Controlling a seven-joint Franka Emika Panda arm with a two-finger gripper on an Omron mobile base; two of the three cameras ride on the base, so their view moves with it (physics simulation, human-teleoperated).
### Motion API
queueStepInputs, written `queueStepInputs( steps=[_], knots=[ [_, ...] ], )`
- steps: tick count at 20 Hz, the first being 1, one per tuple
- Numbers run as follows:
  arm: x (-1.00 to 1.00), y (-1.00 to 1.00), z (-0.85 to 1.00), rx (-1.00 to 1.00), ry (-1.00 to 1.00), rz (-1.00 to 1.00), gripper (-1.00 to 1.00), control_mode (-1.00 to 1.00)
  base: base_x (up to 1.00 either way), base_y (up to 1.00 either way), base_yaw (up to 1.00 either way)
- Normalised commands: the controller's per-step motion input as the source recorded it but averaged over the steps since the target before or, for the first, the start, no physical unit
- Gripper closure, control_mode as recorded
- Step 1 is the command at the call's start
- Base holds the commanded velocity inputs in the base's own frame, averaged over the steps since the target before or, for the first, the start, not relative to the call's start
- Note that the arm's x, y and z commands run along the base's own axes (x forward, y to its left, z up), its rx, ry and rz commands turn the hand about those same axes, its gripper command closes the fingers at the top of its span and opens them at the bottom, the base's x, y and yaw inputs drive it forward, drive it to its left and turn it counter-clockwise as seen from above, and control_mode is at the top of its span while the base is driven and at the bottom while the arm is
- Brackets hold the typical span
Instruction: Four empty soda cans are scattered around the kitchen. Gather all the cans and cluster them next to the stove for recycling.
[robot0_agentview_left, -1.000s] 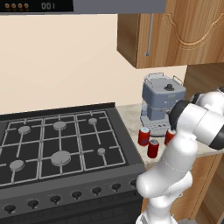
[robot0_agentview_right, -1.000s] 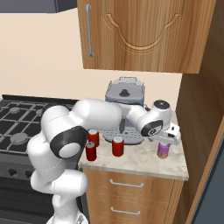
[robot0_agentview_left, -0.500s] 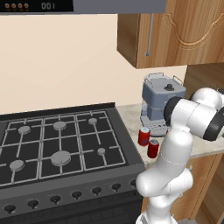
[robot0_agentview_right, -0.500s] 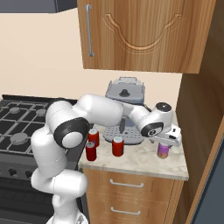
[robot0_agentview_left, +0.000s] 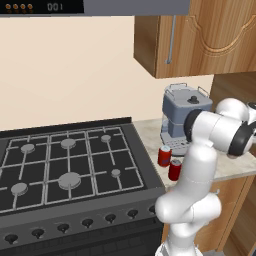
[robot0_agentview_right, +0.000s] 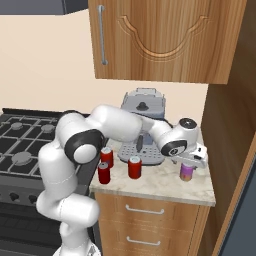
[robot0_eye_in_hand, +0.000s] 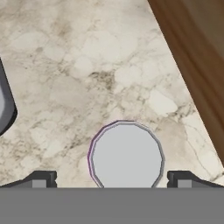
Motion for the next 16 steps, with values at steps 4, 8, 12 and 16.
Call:
queueStepInputs(
  steps=[4,8,12,16],
  knots=[
    [0.13,-0.04,-0.18,0.0,0.0,0.0,-1.0,-1.0,0.0,0.0,0.0],
    [0.13,-0.01,-0.19,-0.01,0.0,0.0,-1.0,-1.0,0.0,0.0,0.0],
    [0.04,0.0,-0.15,0.0,0.0,0.0,-1.0,-1.0,0.0,0.0,0.0],
    [0.01,0.0,-0.07,0.0,0.0,0.0,1.0,-1.0,0.0,0.0,0.0]
  ],
)
